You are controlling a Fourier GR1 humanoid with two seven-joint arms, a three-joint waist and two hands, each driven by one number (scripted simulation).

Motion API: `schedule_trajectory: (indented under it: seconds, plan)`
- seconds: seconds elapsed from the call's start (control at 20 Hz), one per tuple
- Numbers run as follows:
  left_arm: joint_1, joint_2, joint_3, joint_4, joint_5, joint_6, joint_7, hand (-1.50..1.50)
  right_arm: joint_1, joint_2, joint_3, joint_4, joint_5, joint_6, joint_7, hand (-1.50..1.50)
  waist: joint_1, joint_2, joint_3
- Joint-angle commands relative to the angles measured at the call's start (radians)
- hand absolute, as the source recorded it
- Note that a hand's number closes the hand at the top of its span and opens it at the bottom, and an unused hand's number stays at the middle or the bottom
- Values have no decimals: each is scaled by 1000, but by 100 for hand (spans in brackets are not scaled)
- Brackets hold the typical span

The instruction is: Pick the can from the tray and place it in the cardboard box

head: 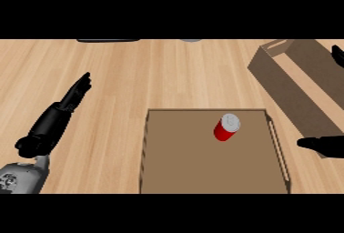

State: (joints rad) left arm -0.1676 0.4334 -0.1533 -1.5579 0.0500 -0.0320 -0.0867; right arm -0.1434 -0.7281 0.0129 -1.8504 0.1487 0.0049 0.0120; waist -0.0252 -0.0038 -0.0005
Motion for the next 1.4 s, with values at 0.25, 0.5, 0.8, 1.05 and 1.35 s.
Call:
schedule_trajectory:
  seconds: [0.25, 0.5, 0.8, 1.05, 1.35]
  plan:
    - [-54, -35, -10, 7, -23, 0, 26, 0, -37, -149, 196, -173, 158, 241, 316, -150, 24, 2, -2]
    - [-74, -23, 9, 35, -11, -41, 13, 0, -193, -97, 348, -232, 160, 404, 598, -150, 41, 4, -3]
    - [-76, -49, 24, 94, -25, -52, -35, 0, -340, 69, 507, -199, 220, 527, 867, -150, 36, 6, -2]
    - [-49, -41, 25, -1, -33, -68, 5, 0, -396, 226, 565, -116, 225, 578, 1031, -150, 36, 3, -1]
    - [-38, -68, 33, 31, -60, -70, -7, 0, -368, 314, 598, -123, 257, 596, 1100, -150, 27, 2, 0]
